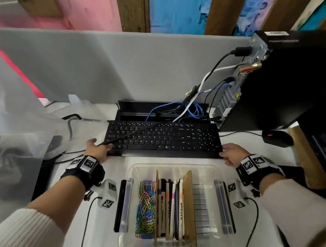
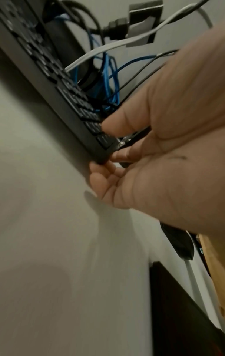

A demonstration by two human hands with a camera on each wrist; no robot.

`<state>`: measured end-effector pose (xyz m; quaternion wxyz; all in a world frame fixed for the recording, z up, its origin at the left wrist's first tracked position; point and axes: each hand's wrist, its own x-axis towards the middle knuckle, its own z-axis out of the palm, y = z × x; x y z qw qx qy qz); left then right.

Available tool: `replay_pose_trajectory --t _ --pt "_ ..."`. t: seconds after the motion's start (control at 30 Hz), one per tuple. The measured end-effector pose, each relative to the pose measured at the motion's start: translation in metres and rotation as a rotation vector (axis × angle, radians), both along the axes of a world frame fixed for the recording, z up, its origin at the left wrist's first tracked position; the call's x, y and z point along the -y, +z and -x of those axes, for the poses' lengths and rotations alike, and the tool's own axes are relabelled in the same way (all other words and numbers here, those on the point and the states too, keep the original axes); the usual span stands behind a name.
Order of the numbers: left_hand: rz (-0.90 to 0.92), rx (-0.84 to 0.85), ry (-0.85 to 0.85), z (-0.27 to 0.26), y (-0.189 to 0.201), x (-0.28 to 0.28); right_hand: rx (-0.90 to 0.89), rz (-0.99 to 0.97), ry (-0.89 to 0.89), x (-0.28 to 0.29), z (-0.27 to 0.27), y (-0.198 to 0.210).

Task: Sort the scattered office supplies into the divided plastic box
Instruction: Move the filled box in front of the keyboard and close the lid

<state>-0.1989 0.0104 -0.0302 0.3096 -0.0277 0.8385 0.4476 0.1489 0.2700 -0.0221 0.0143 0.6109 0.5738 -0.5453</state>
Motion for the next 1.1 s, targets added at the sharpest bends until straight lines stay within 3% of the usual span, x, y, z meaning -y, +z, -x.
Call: replay_pose_trajectory --t 0.17,0.47,0.83,1.1 --pt "-0.062 0.015 -0.052 0.018 0.016 -0.012 -0.099 0.059 0.103 -0.015 0.0 0.033" --pt "-0.067 0.006 -0.147 0.059 0.055 -0.022 -0.014 -0.338 0.303 -0.046 0.021 0.072" --pt "-0.129 -0.045 -0.133 0.053 0.083 -0.025 -0.018 -0.263 0.276 -0.053 0.03 0.078" --pt "-0.051 -0.088 -0.127 0.033 0.051 0.003 -0.085 -0.032 0.168 -0.03 0.011 0.065"
